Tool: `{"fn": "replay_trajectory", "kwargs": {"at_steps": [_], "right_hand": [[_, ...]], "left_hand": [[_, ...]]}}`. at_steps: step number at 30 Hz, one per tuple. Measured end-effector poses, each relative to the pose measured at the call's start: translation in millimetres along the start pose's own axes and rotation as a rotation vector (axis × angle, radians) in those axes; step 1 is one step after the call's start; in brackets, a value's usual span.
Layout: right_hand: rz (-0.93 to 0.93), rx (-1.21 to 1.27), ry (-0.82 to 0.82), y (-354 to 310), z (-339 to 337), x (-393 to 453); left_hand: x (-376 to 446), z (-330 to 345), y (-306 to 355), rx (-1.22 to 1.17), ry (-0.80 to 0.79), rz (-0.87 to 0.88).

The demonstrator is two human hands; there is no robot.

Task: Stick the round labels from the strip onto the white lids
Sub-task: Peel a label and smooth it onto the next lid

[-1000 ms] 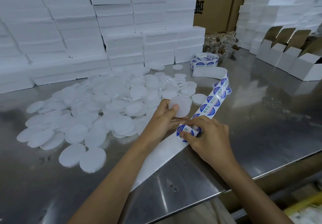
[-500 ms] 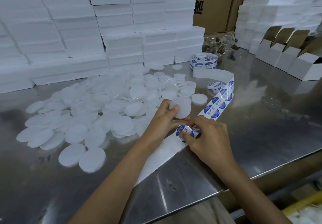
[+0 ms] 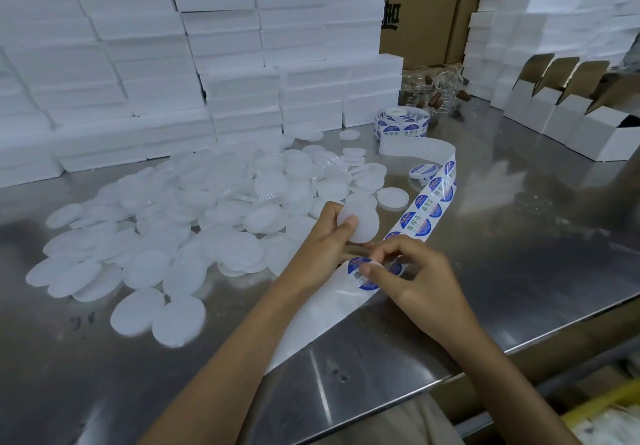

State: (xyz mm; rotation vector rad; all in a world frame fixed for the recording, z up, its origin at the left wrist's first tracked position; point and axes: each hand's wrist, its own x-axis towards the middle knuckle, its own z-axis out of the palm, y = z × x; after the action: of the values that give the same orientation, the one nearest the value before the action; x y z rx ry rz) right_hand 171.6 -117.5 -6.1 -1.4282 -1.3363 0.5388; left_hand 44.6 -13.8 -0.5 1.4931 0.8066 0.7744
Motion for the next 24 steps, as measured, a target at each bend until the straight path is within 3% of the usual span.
{"fn": "replay_trajectory", "kwargs": {"at_steps": [5,9,13,17,24], "right_hand": [[0.127,0.474,0.072,-4,-9,-2],[0.225,0.675,0.152,-10,-12,16],[0.259,0.639,0.156,-17,-9,42],[0.248,0.545,0.099,-26,5,61],[0.167,0.377,0.042,-30,34,78]], "left_hand": [[1,2,3,0.006,0.066,-0.067],[1,0,5,-0.163,0.098,-0.157],[2,-12,12,-0.330,0.165,-0.093],[-1,-19,20,-0.487,0.117,-0.009],[-1,-24,24,-0.694,0.163,-0.056]]}}
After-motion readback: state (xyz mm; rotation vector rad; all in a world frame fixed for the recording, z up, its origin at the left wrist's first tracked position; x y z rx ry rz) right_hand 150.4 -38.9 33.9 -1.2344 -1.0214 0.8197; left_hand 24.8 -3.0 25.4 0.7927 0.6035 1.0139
